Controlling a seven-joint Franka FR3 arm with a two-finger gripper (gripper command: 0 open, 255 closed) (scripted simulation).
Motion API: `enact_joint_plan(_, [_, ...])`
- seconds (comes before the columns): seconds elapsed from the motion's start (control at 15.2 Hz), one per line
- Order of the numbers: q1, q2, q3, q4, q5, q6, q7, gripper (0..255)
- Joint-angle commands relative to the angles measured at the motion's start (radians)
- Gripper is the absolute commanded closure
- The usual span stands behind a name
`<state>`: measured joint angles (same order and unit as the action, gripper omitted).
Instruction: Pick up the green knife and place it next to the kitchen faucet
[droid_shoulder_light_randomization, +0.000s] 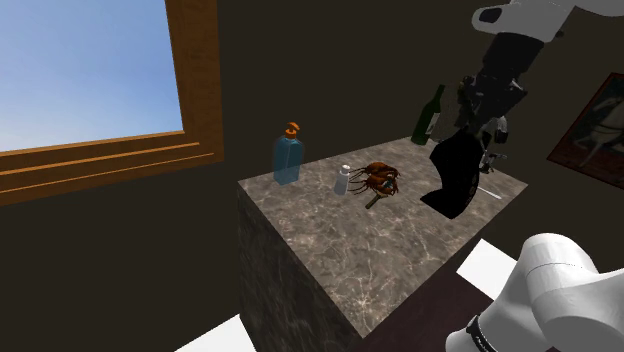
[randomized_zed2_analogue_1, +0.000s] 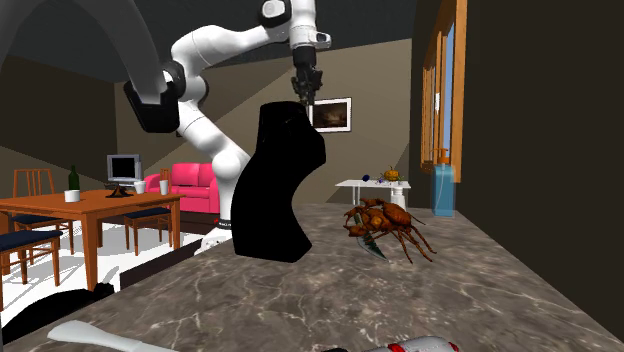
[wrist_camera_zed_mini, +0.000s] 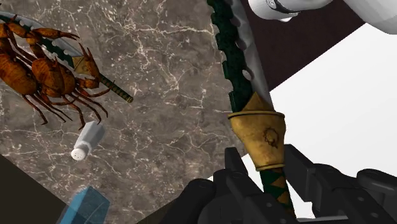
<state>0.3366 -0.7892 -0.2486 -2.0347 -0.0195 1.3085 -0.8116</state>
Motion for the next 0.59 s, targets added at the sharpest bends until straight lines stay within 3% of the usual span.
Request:
enact_joint_plan(0.0, [-0.008,-0.01,-0.039,0.01,-0.029,-0.02,-0.044,255])
enact_joint_plan(0.53, [-0.025,-0.015,-0.211,0.082,-0.154,-0.082,-0.232,255])
